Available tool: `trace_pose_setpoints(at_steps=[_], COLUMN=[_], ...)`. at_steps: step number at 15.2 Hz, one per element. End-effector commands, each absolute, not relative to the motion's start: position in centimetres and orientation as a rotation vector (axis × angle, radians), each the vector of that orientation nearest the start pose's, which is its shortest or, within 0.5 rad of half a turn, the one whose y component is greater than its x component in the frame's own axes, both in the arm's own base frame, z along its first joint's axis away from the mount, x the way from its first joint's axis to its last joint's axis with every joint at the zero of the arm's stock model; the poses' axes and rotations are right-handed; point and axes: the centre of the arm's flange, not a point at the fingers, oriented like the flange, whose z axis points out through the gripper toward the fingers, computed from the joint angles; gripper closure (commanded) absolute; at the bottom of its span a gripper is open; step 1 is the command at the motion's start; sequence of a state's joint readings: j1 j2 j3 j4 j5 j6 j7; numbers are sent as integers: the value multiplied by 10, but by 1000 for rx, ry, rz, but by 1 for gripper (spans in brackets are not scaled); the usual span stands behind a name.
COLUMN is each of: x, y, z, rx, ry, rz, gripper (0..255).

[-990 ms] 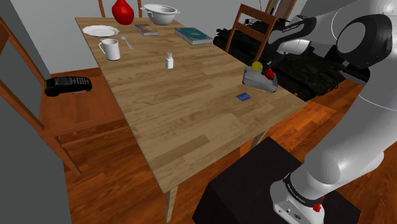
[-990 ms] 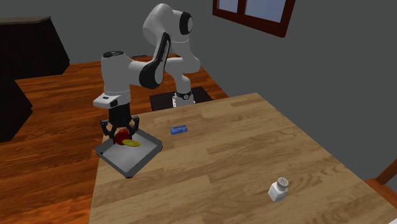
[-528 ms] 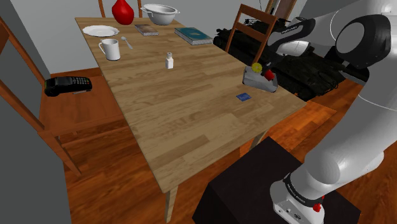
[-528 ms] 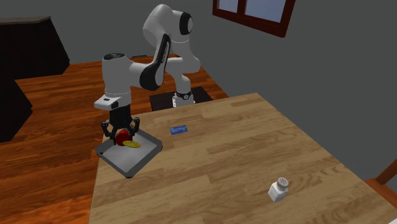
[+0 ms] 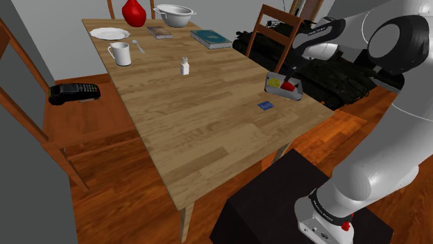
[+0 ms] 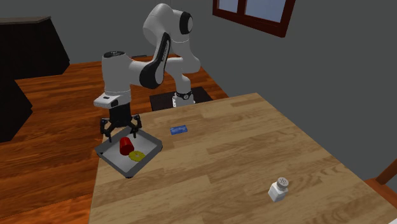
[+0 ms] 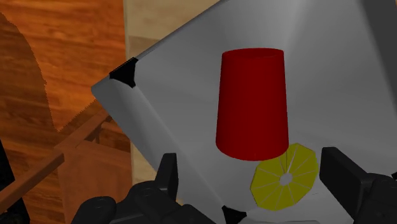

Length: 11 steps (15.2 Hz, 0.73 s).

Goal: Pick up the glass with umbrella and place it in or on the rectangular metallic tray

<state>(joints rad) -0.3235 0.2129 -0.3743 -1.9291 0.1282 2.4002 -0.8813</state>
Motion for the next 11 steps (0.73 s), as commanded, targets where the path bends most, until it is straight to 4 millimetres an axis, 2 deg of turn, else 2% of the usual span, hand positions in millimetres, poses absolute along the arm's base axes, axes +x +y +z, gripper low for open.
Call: trace_pose_setpoints(at_steps=[1,3,11], x=[483,478,478], y=[-390,-386,-386], z=[433,455,455], rx=[-3296,-3296,-3296], ry=[-197,-197,-197], rz=[-349,-349,-349], gripper=[0,0,0])
